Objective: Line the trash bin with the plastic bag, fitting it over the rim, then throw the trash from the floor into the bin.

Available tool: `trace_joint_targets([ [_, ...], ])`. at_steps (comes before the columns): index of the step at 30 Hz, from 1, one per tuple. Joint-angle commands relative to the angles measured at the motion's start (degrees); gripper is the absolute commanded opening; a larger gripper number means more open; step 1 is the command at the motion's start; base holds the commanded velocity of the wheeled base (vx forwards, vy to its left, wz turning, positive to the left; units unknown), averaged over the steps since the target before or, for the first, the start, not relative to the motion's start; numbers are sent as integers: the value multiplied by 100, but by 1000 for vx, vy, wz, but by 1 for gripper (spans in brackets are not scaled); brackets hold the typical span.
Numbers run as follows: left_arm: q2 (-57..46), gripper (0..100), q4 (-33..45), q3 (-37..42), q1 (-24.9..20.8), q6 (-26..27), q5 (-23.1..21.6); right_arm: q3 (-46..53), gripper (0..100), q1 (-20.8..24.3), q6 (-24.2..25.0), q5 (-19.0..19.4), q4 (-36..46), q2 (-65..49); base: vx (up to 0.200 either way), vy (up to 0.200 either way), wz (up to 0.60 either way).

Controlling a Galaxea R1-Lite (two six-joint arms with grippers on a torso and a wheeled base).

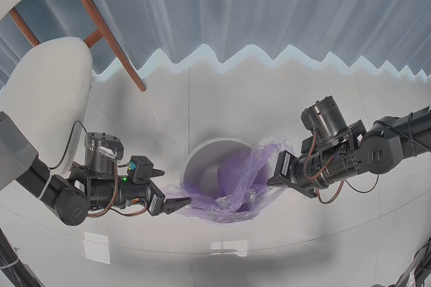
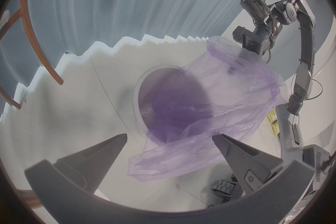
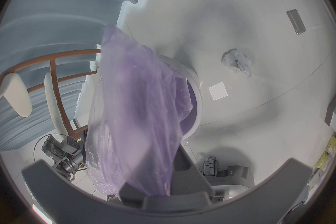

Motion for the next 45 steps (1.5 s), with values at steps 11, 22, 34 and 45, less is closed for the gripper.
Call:
trace_joint_targets([
  [11,176,100,-1,15,-288,28,-74,-14,0,22,5,12,2,43,0,0,0],
  [22,158,0,-1,121,-288,10,-74,12,0,22,31,12,2,34,0,0,0],
  [34,-369,0,-1,411,-209,-60,-3,38,0,-83,31,12,19,-256,0,0,0],
  [45,-993,0,8,692,-262,-306,251,74,0,-250,-470,680,72,-493,0,0,0],
])
